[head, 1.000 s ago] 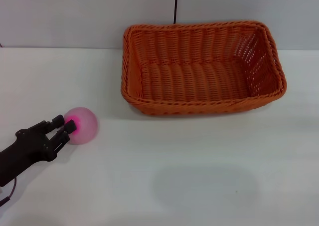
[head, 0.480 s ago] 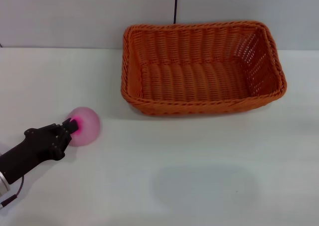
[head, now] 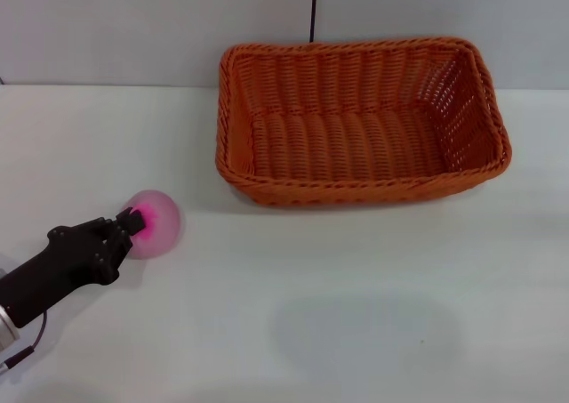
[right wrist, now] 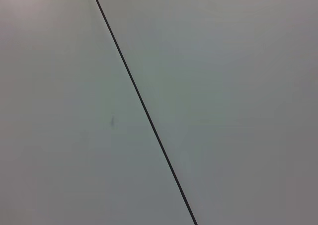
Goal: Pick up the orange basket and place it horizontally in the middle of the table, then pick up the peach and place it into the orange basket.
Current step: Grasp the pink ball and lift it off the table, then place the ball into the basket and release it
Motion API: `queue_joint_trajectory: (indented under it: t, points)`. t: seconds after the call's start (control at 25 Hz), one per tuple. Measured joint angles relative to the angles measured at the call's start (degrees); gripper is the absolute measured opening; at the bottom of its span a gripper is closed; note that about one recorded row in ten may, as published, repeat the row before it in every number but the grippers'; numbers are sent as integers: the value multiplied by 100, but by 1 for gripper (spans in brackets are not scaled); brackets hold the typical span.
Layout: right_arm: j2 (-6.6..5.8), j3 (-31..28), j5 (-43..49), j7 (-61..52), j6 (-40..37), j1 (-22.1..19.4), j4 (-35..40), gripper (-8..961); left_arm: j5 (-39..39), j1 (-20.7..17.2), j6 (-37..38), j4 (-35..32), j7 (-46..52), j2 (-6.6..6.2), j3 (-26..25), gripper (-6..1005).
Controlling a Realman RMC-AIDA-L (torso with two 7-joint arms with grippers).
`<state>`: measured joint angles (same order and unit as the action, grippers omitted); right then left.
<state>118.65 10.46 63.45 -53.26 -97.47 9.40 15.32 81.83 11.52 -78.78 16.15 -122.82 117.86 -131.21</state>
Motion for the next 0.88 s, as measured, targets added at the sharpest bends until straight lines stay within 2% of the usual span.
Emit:
queue_joint_trajectory:
  t: [0.4,0.56,0.72,0.88]
  points:
    - [-2,0,0,7,9,-5,-55,423,-48,16,-362,67,263,-3,-82,76]
    - [-1,0,0,8,11,5,-56,423,-83,186,-640,50,360,32,-440,84]
    - [5,0,1,9,43,58,-120,423,-207,593,-872,-180,376,65,-860,92]
    - [3,0,4,9,54,93,-141,423,-424,1238,-1003,-555,368,76,-918,101]
